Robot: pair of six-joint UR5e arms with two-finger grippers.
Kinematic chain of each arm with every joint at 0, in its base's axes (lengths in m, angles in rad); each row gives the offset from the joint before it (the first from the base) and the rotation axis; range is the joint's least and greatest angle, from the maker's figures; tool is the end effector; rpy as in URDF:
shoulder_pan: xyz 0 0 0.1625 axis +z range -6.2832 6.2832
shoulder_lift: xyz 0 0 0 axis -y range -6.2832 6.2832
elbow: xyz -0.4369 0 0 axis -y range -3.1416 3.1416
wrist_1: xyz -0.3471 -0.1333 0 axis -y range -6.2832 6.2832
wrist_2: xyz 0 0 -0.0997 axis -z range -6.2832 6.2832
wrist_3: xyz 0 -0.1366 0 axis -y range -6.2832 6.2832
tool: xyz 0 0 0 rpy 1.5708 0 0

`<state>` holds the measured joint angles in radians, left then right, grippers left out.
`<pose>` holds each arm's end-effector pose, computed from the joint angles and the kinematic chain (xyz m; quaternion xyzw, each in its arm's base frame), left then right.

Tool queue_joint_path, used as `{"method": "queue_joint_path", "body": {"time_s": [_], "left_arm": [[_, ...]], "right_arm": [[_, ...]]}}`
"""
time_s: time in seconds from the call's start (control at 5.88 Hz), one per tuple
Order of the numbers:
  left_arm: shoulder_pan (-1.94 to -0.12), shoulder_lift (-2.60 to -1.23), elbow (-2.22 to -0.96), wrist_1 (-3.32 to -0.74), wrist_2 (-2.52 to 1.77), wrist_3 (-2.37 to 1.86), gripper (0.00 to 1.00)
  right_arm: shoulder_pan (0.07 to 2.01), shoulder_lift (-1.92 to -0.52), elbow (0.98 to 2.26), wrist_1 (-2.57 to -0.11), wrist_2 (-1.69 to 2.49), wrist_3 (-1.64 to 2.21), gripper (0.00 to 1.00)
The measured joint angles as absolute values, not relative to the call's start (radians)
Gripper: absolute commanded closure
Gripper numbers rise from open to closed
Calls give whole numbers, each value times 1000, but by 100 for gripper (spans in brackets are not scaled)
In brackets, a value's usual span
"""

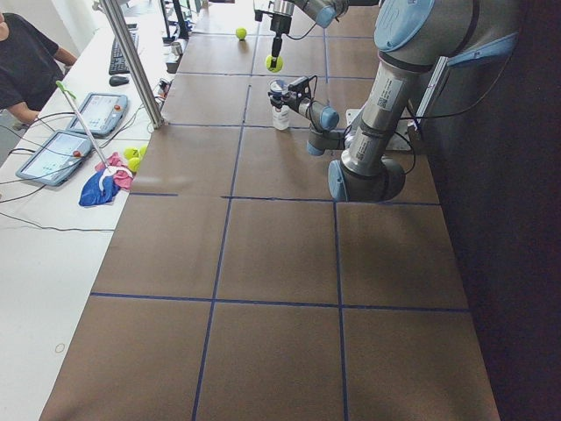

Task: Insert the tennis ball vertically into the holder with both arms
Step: 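Carry the ball over the can's open top and release it inside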

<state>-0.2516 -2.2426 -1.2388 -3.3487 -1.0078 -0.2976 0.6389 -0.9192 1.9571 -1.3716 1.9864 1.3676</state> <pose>0.5743 -0.3605 0.2435 0.6768 0.5117 0.0188 0.5289 -0.4287 -0.4158 0.1576 0.0785 -0.5865 0.0555 0.8042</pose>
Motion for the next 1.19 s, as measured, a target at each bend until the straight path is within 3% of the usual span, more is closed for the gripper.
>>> {"method": "queue_joint_path", "body": {"time_s": [0.17,0.34,0.51,0.68,0.85,1.19], "left_arm": [[-252,-2242,-1238,-3349,-1008,-298,21],[-252,-2242,-1238,-3349,-1008,-298,20],[-252,-2241,-1239,-3349,-1008,-298,20],[-252,-2242,-1239,-3349,-1008,-298,20],[-252,-2242,-1239,-3349,-1008,-298,20],[-252,-2242,-1238,-3349,-1008,-298,16]], "right_arm": [[612,-912,1958,-1372,1966,1379,90],[601,-911,1956,-1372,1953,1380,79],[596,-912,1953,-1371,1950,1376,48],[593,-915,1947,-1371,1948,1374,27],[588,-917,1942,-1371,1945,1373,16],[567,-920,1941,-1371,1908,1373,5]]}}
